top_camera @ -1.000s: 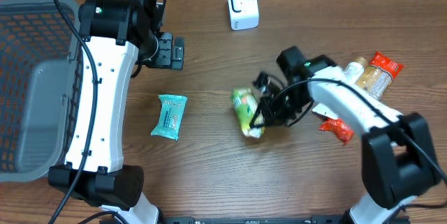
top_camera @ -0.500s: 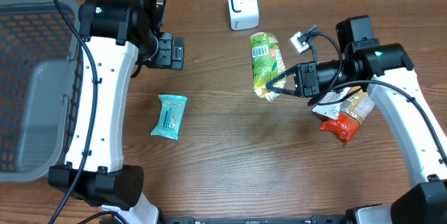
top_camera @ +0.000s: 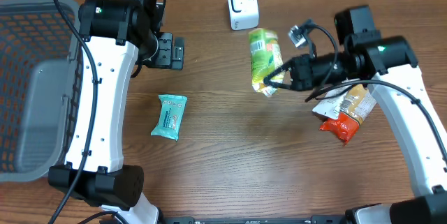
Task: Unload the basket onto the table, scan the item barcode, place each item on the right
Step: 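Lift the green pouch and carry it to the white scanner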
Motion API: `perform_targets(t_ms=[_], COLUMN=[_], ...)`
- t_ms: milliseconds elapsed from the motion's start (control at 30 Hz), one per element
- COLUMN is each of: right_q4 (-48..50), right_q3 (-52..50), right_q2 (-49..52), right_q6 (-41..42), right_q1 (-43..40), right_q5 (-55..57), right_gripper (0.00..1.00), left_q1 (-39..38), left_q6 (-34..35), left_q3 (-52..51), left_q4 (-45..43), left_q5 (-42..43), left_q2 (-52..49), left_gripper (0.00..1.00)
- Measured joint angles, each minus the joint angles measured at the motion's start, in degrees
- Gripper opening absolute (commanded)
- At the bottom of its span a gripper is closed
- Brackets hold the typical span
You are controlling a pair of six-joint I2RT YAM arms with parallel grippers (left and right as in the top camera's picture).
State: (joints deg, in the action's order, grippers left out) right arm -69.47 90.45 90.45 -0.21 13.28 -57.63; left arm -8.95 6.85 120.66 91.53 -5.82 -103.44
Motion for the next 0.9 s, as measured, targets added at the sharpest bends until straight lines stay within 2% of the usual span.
perform_targets(t_ms=[233, 267, 300, 467, 567, 733, 900], right_q4=[-4.9, -4.8, -3.2, 5.3, 12.2, 24.1, 36.4], right_q3=[24.7, 25.3, 27.3, 27.7, 27.6, 26.8, 26.5], right_q2=[2.0, 2.2, 3.6, 12.7, 21.7, 33.8, 39.5], right_q6=[8.0, 8.3, 9.5, 10.0, 6.5, -5.0, -16.9], right_q1=[11.8, 12.4, 15.6, 18.5, 18.4, 18.1, 17.8], right_q5=[33.0, 34.4, 44.2, 64.8, 74.8, 86.2, 93.0], right_gripper=[0.04, 0.04, 0.04, 0.04, 0.04, 0.04, 0.04], left_q1=[0.0, 0.0, 0.0, 0.0, 0.0, 0.0, 0.0], left_q6=[0.0, 0.0, 0.0, 0.0, 0.0, 0.0, 0.0], left_q3=[0.0, 0.0, 0.0, 0.0, 0.0, 0.0, 0.0], left_q4=[0.0, 0.0, 0.0, 0.0, 0.0, 0.0, 0.0], left_q5=[0.0, 0.0, 0.0, 0.0, 0.0, 0.0, 0.0], left_q2=[0.0, 0.0, 0.0, 0.0, 0.0, 0.0, 0.0], left_gripper=[1.0, 1.0, 1.0, 1.0, 1.0, 0.99, 1.0])
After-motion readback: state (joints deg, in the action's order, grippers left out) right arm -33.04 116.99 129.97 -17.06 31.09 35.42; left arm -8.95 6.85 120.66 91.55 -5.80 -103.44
